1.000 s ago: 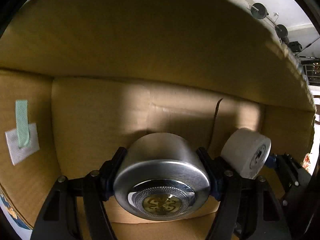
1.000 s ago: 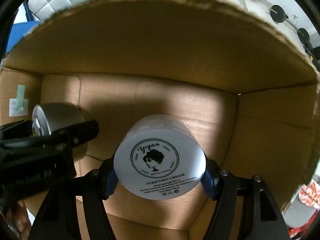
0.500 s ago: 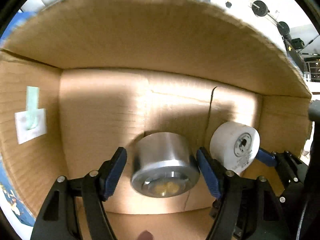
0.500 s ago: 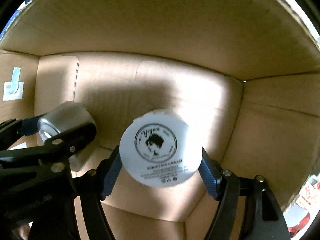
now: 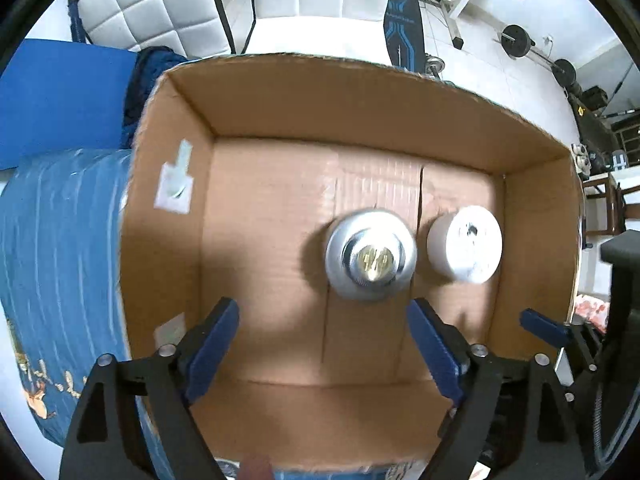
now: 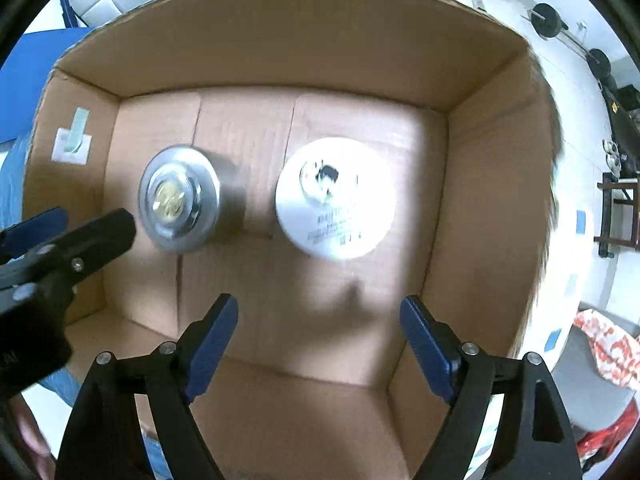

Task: Organize rigid objects
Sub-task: 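Lower both items into the box and open both tools, then withdraw both tools from the box toward the remaining items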

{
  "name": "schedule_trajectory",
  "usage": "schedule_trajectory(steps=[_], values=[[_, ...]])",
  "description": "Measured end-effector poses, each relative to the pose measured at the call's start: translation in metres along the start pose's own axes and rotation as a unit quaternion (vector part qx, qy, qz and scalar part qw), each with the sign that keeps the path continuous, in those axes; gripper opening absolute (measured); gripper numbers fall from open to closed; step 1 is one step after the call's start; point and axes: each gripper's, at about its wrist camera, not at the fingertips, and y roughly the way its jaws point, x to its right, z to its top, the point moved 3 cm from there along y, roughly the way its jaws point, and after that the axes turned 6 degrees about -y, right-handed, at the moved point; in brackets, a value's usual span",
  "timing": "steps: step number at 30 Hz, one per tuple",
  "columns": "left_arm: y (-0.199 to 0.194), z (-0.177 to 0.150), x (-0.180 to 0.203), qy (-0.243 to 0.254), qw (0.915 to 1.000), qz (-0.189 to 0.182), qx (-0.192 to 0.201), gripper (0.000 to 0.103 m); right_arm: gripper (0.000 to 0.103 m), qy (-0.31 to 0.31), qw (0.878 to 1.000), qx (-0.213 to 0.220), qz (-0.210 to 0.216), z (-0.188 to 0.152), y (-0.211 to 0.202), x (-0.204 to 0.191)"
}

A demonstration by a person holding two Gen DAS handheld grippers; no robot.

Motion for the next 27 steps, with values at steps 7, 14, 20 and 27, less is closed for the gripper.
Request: schedule_trajectory(steps=[7, 14, 20, 27], values=[[-0.021, -0.002, -0.025, 0.001, 0.9993, -0.003, 0.037, 0.09, 0.103, 0.036, 0.998, 0.057, 0.01, -0.058, -0.031, -0.001], [-0.075, -0.052, -0.043, 0.01, 0.9911, 0.024, 0.13, 0.09, 0.103, 0.052, 0.991, 0.12, -0.026, -0.056, -0.072, -0.034], [-0.1, -0.082, -0.05, 0.034, 0.9839, 0.035, 0.172, 0.09, 0.103, 0.065, 0.984, 0.164, -0.026, -0.091, -0.119, -0.046], [-0.137, -0.115, -0.057, 0.042, 0.9766, 0.021, 0.21, 0.09, 0.103, 0.059, 0.978, 0.197, -0.035, -0.127, -0.157, -0.063]])
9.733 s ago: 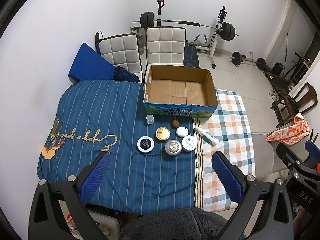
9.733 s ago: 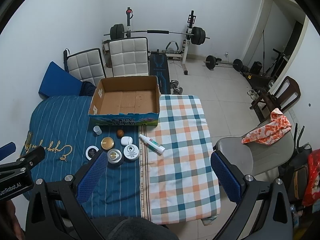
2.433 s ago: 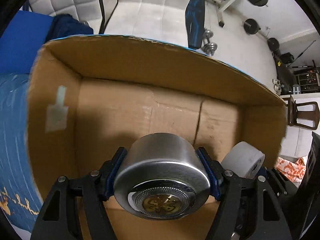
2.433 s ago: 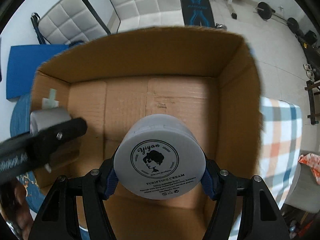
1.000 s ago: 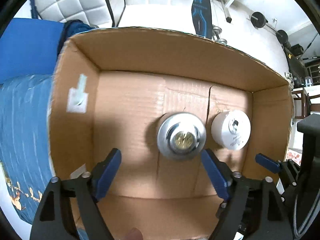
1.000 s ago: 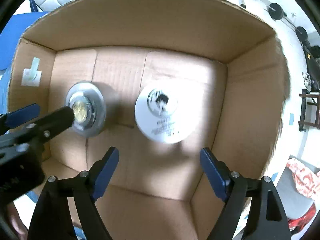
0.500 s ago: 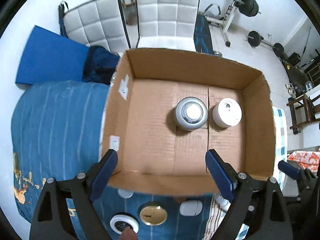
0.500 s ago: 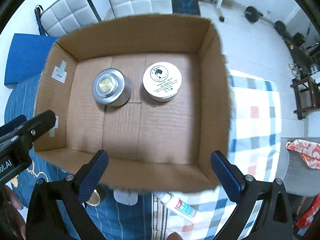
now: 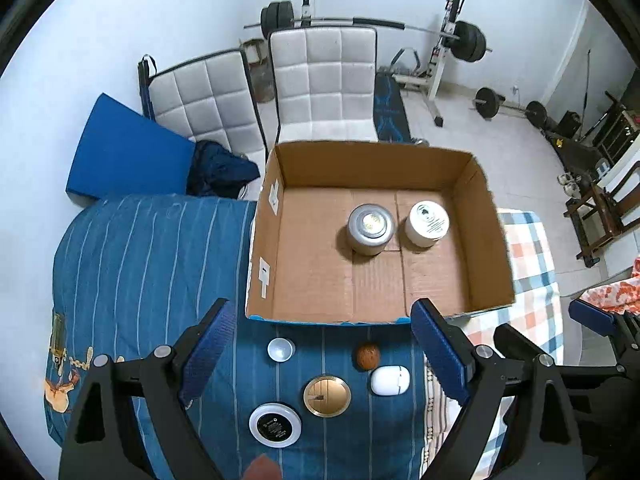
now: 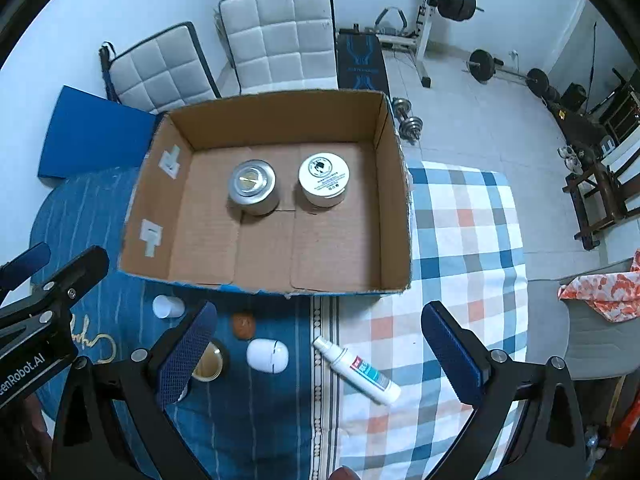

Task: Organize rigid objects
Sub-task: 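Withdraw both tools from the box toward the remaining items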

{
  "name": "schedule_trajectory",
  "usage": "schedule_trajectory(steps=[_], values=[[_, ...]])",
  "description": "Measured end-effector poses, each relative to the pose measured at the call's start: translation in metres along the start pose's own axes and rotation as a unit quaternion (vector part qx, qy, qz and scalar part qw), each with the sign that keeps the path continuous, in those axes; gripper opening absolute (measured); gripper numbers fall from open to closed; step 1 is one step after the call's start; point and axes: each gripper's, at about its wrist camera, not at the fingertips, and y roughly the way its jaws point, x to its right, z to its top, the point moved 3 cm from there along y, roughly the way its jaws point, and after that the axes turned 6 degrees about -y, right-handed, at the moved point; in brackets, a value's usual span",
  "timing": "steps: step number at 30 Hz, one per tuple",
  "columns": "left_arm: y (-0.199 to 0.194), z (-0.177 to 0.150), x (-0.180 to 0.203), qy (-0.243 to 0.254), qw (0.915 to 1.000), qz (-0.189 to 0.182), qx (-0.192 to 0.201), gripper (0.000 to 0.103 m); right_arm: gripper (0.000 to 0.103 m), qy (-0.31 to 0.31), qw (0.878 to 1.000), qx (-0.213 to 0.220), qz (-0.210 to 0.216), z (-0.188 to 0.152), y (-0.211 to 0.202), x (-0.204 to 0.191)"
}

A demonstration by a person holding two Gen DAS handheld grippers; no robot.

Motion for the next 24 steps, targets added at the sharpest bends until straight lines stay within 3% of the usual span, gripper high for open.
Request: schedule_trajectory(steps=[7, 13, 18, 24], values=[[-0.036, -0.009, 0.003, 0.008, 0.9995, -0.014, 0.026, 0.09, 0.103, -0.004, 1.0, 0.028, 0.011, -0.014, -0.044, -0.008], [-0.05, -0.018, -0.013, -0.01, 0.9994, -0.018, 0.027, 0.09, 0.103, -0.013, 0.999, 0.018, 0.028, -0.029, -0.048, -0.005], [-0.021, -0.048, -0.055, -0.04, 0.9989, 0.023, -0.002, 0.09, 0.103, -0.04, 0.997, -0.061, 0.003, -0.058, 0.021, 0.013], [0.063, -0.106, -0.097, -0.074, 0.9891, 0.06, -0.112, 0.09, 0.099, -0.035, 0.984, -0.176, -0.012, -0.103, 0.131, 0.038]])
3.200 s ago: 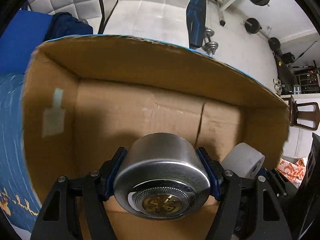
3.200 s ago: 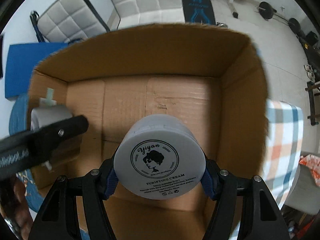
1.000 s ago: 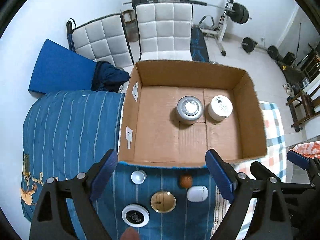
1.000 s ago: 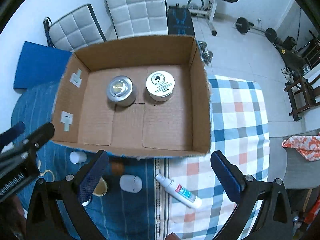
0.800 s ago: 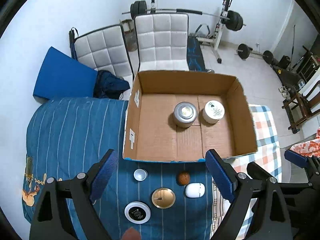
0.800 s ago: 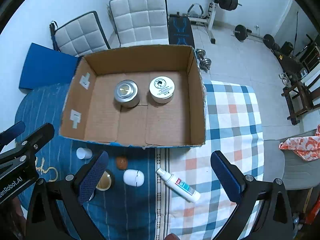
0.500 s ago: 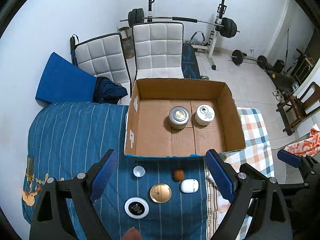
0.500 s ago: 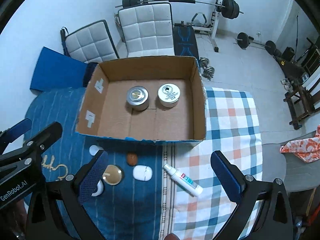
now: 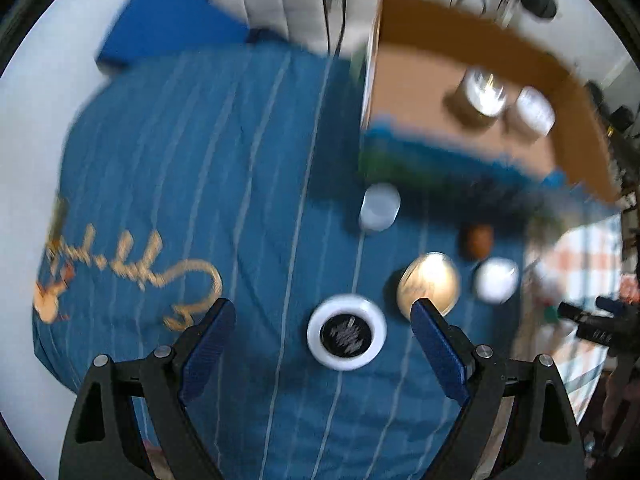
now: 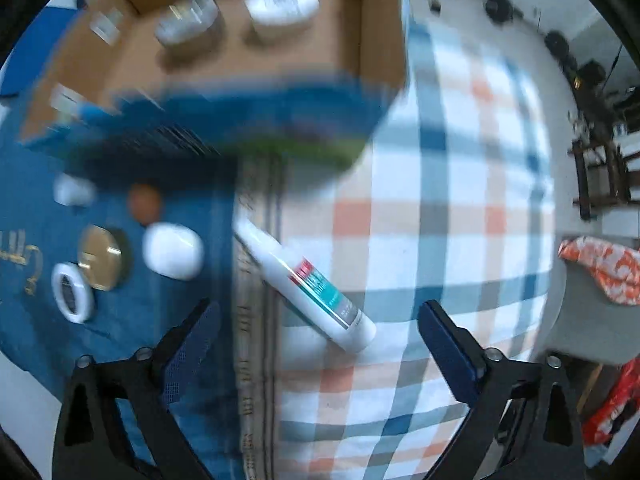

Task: Organize rigid objects
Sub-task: 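Withdraw both tools from the box toward the remaining items, then grasp the black-lidded white jar with the left tool while the right tool grasps the white spray bottle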

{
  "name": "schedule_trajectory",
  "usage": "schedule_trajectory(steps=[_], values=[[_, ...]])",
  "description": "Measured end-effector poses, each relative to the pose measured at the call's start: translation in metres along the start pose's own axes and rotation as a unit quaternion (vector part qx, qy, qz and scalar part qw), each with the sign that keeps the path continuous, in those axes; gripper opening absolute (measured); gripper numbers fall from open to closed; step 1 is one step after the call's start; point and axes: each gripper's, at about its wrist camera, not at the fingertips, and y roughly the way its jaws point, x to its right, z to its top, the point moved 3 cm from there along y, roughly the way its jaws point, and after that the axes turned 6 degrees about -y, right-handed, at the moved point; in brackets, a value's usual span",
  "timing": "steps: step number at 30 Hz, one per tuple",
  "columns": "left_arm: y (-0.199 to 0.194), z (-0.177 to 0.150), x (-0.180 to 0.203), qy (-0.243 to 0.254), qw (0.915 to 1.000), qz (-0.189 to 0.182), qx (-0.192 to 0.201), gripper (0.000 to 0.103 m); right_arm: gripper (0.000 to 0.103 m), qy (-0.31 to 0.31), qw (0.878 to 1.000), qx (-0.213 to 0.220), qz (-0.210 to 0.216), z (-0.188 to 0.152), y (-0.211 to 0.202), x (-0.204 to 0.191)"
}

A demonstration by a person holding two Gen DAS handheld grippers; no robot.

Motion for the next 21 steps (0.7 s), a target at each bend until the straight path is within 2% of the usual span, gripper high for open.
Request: schedule_trajectory(steps=[3, 5, 6, 7, 8, 11, 13, 15, 16, 17, 21], values=[[0.047, -0.019, -0.001, 0.004, 0.9984, 0.009, -0.055, 0.09, 0.088, 0.001, 0.999, -0.032, 0.004, -0.004, 0.037, 0.0], [0.072, -0.028, 0.004, 0.01, 0.9963, 0.014, -0.084, 0.09, 0.068, 0.005, 0.999, -0.05, 0.011, -0.007, 0.055, -0.002], [0.083, -0.033, 0.006, 0.013, 0.9951, 0.015, -0.097, 0.09, 0.062, 0.009, 0.999, -0.052, 0.001, -0.009, 0.061, -0.002], [0.092, -0.037, 0.008, 0.015, 0.9941, 0.017, -0.106, 0.09, 0.05, 0.016, 0.998, -0.053, 0.0, -0.011, 0.065, -0.001], [0.099, -0.039, 0.009, 0.017, 0.9932, 0.018, -0.114, 0.09, 0.044, 0.026, 0.998, -0.054, 0.009, -0.013, 0.066, 0.0], [0.116, -0.047, 0.014, 0.023, 0.9903, 0.018, -0.136, 0.09, 0.036, 0.07, 0.994, -0.075, 0.049, -0.026, 0.068, 0.003], [0.126, -0.051, 0.017, 0.025, 0.9882, 0.016, -0.15, 0.09, 0.035, 0.072, 0.989, -0.096, 0.084, -0.035, 0.069, -0.005], [0.134, -0.055, 0.02, 0.029, 0.9867, 0.017, -0.159, 0.09, 0.036, 0.069, 0.99, -0.094, 0.083, -0.038, 0.068, -0.009], [0.138, -0.057, 0.021, 0.03, 0.9863, 0.019, -0.161, 0.086, 0.036, 0.067, 0.991, -0.091, 0.077, -0.038, 0.068, -0.009], [0.141, -0.058, 0.021, 0.029, 0.986, 0.018, -0.163, 0.074, 0.037, 0.067, 0.991, -0.091, 0.072, -0.038, 0.069, -0.01], [0.149, -0.059, 0.02, 0.013, 0.9874, 0.004, -0.158, 0.074, 0.038, 0.072, 0.992, -0.09, 0.056, -0.033, 0.073, -0.012]])
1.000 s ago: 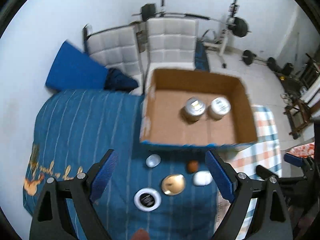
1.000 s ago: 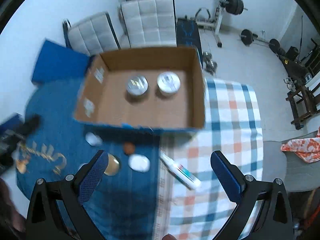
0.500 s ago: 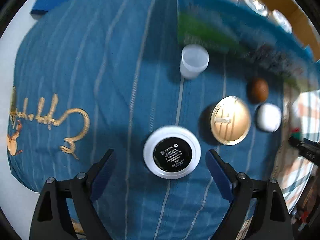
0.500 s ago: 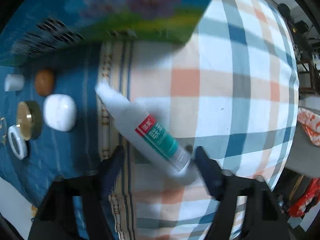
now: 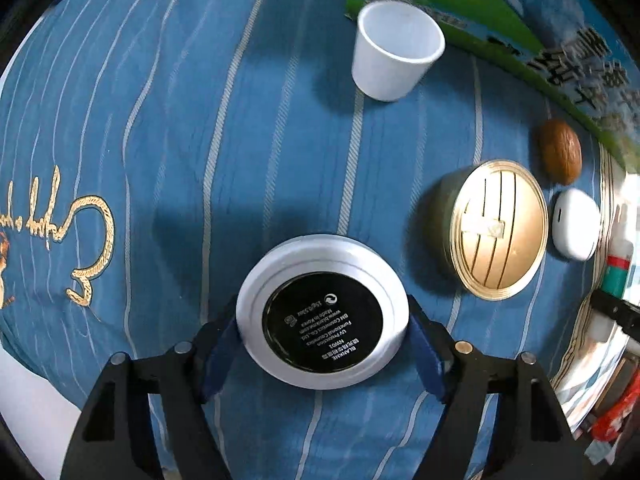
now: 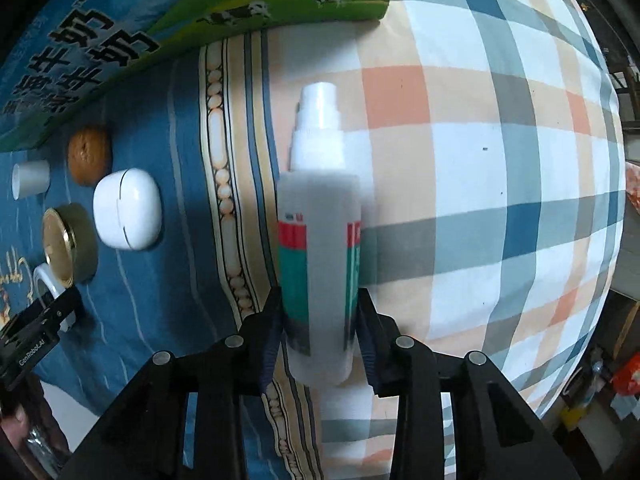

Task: Organize rigid objects
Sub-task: 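Grasp the black-lidded white jar with the left tool while the right tool grasps the white spray bottle, then carry the black-lidded jar and spray bottle into the box with both tools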

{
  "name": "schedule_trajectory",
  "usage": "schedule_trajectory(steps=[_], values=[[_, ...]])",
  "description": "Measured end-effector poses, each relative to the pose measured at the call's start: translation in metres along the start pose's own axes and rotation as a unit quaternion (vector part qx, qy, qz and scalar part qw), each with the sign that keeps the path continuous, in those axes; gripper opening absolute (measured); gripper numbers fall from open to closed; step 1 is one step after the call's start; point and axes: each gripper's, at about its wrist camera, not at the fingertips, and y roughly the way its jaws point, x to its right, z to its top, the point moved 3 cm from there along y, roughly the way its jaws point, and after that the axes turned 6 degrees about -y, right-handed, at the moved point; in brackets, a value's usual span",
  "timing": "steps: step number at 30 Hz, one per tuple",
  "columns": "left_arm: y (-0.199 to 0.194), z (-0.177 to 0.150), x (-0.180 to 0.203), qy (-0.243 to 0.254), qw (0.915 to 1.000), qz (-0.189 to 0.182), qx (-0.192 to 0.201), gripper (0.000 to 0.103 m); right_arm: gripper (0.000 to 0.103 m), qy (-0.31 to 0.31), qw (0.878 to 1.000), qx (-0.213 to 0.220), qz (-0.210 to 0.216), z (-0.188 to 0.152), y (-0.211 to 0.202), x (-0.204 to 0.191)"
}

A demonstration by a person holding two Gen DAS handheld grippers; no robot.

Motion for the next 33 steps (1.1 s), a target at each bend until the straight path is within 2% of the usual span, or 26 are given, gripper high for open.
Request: schedule_trajectory(steps=[2, 5, 7, 10, 14, 21, 25, 27, 29, 33], values=[[-0.001, -0.001, -0.001, -0.006, 0.9999, -0.004, 0.009, 0.074, 0.035, -0.004, 1.0, 0.003, -0.014, -0.001, 0.0, -0.003], [-0.006, -0.007, -0.001, -0.001, 0.9996, 0.009, 0.025, 0.074, 0.035, -0.006, 1.0, 0.006, -0.026, -0.013, 0.001, -0.008], [-0.011, -0.023, 0.005, 0.009, 0.9995, 0.013, 0.028, 0.074, 0.035, -0.019, 1.0, -0.009, -0.021, -0.026, 0.005, -0.015], [-0.018, -0.055, 0.018, 0.023, 0.9994, -0.001, 0.027, 0.074, 0.035, -0.044, 0.998, -0.041, 0.009, -0.062, 0.014, -0.026], [-0.017, -0.085, 0.047, 0.056, 0.9982, -0.012, 0.02, 0.074, 0.035, -0.054, 0.998, -0.044, 0.007, -0.088, 0.021, -0.032], [0.003, -0.091, 0.073, 0.073, 0.9972, 0.001, 0.018, 0.074, 0.037, 0.006, 0.999, -0.025, 0.027, -0.08, 0.022, -0.018], [0.003, -0.094, 0.074, 0.072, 0.9971, 0.002, 0.024, 0.074, 0.036, 0.019, 1.0, -0.015, 0.003, -0.075, 0.02, -0.02], [0.003, -0.103, 0.077, 0.071, 0.9971, 0.004, 0.027, 0.073, 0.035, 0.009, 1.0, -0.012, -0.021, -0.07, 0.019, -0.032], [0.003, -0.096, 0.073, 0.072, 0.9969, 0.004, 0.031, 0.073, 0.035, 0.002, 0.999, -0.001, -0.034, -0.072, 0.019, -0.043], [-0.015, -0.103, 0.079, 0.074, 0.9965, -0.006, 0.04, 0.073, 0.034, -0.003, 0.999, 0.023, -0.036, -0.085, 0.012, -0.054]])
